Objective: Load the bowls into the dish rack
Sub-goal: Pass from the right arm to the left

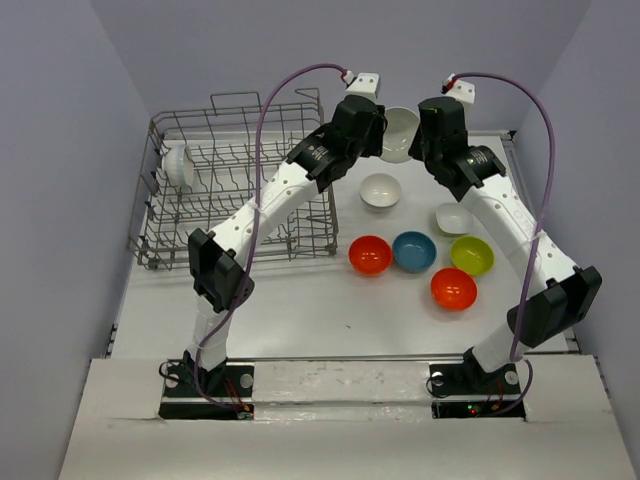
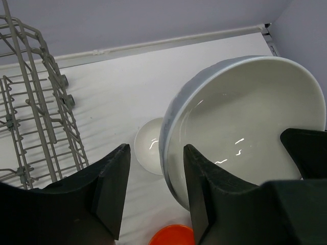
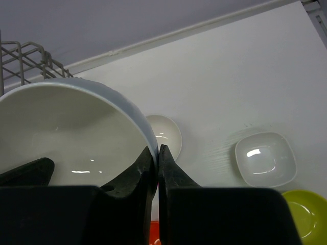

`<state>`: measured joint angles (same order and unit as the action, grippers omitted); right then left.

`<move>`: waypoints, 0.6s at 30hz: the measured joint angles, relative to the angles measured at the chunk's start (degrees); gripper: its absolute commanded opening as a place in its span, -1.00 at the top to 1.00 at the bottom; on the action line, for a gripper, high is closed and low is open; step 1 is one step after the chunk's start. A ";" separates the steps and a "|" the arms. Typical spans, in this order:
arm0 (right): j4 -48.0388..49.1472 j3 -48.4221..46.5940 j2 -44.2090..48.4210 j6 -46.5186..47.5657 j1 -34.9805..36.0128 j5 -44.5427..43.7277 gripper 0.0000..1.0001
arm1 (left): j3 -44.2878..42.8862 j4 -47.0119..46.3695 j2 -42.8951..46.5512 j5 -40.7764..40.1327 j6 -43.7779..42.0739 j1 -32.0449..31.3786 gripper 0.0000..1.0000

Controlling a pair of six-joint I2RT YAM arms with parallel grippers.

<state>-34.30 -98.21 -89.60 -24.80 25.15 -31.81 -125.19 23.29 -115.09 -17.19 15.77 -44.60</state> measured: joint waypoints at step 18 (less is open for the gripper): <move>-0.04 0.00 -0.07 -0.02 1.05 -0.04 0.99 | -0.72 0.37 -0.79 -0.48 -0.44 -0.33 0.56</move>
<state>-34.35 -98.21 -89.67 -24.82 26.20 -31.86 -125.91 23.66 -115.87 -17.67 15.33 -44.93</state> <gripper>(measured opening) 0.086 0.269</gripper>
